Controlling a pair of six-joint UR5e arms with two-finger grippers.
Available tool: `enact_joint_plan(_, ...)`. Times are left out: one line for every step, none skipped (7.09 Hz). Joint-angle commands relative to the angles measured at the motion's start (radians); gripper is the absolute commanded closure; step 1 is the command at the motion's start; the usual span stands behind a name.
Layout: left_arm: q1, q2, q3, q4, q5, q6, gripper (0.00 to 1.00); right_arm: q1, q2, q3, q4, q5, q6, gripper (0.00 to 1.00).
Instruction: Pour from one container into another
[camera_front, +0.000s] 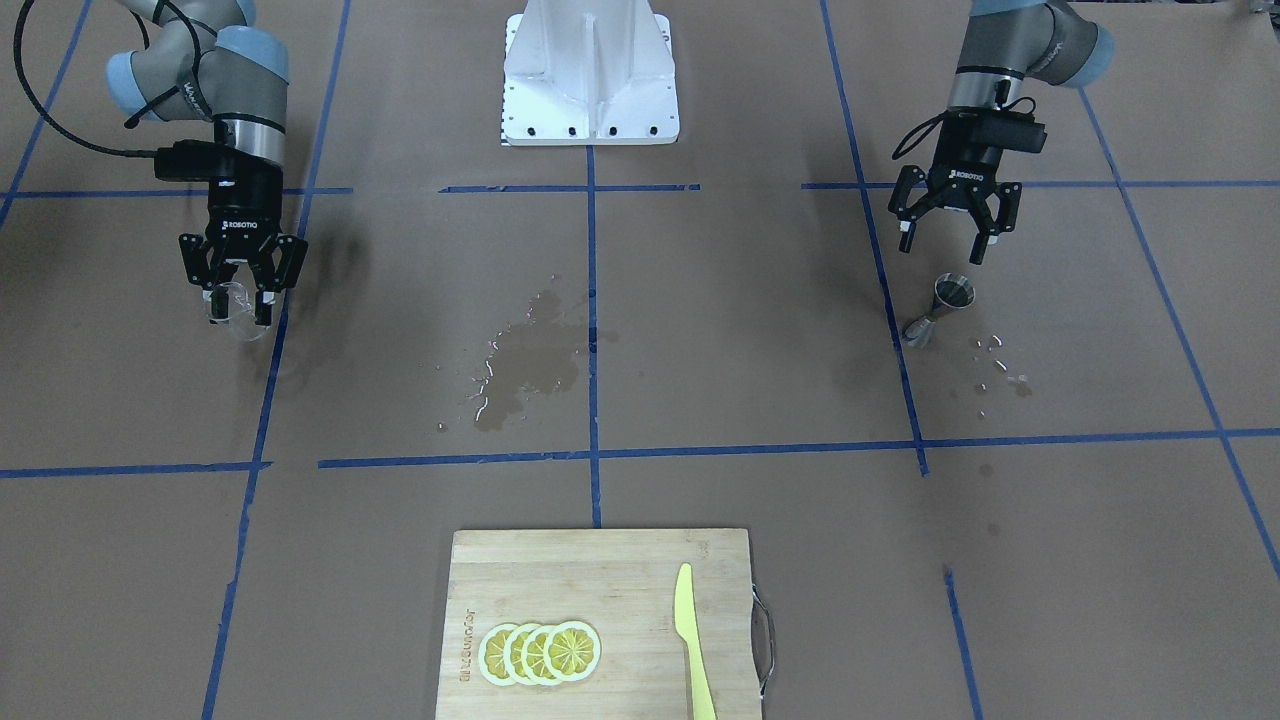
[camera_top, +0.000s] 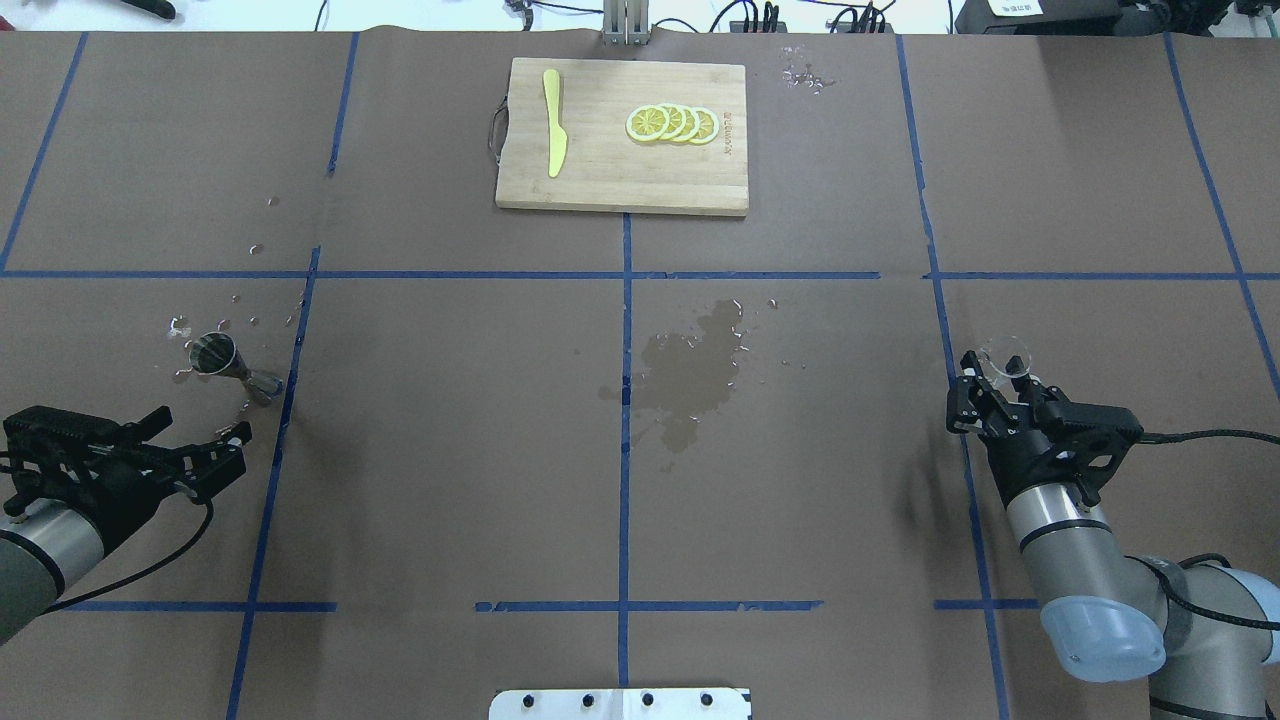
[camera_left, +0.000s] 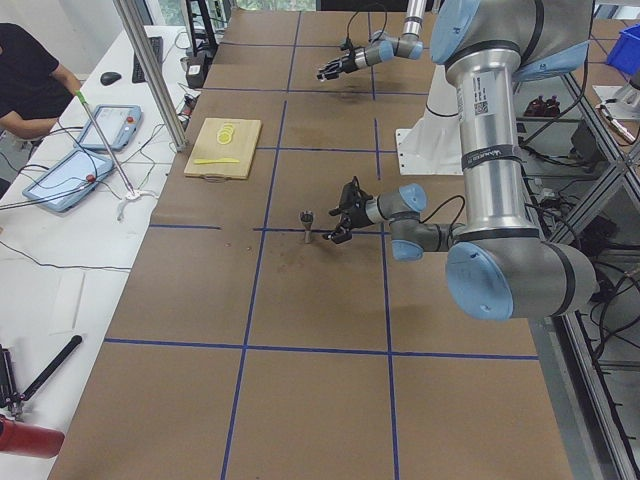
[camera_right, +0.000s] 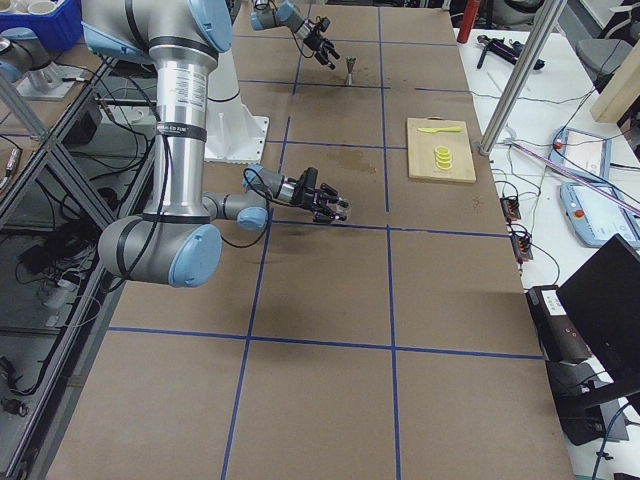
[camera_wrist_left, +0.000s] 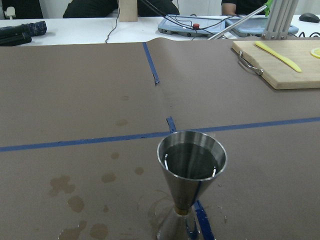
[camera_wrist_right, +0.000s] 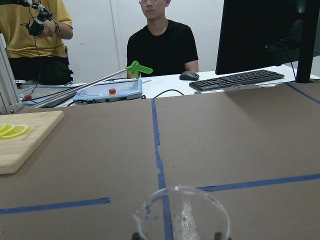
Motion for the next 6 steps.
enact_joint_plan(-0.002, 0.008, -0.047, 0.036, -0.068, -0.001, 0.0, -0.034, 0.0, -0.033, -0.001, -0.033, 0.037, 1.0)
enact_joint_plan(-0.006, 0.043, -0.113, 0.071, -0.121, -0.001, 0.0, -0.045, 0.0, -0.054, 0.001, -0.042, 0.045, 1.0)
enact_joint_plan(-0.008, 0.081, -0.215, 0.175, -0.179, -0.001, 0.0, -0.053, 0.0, -0.07, 0.001, -0.062, 0.045, 0.93)
enact_joint_plan(-0.009, 0.085, -0.282, 0.261, -0.221, -0.001, 0.0, -0.056, 0.0, -0.073, 0.005, -0.065, 0.047, 0.79)
enact_joint_plan(-0.012, 0.085, -0.299, 0.288, -0.24, -0.002, 0.0, -0.056, 0.0, -0.091, 0.007, -0.076, 0.047, 0.6)
enact_joint_plan(-0.012, 0.085, -0.304, 0.289, -0.243, -0.002, 0.0, -0.059, 0.0, -0.1, 0.007, -0.085, 0.047, 0.41)
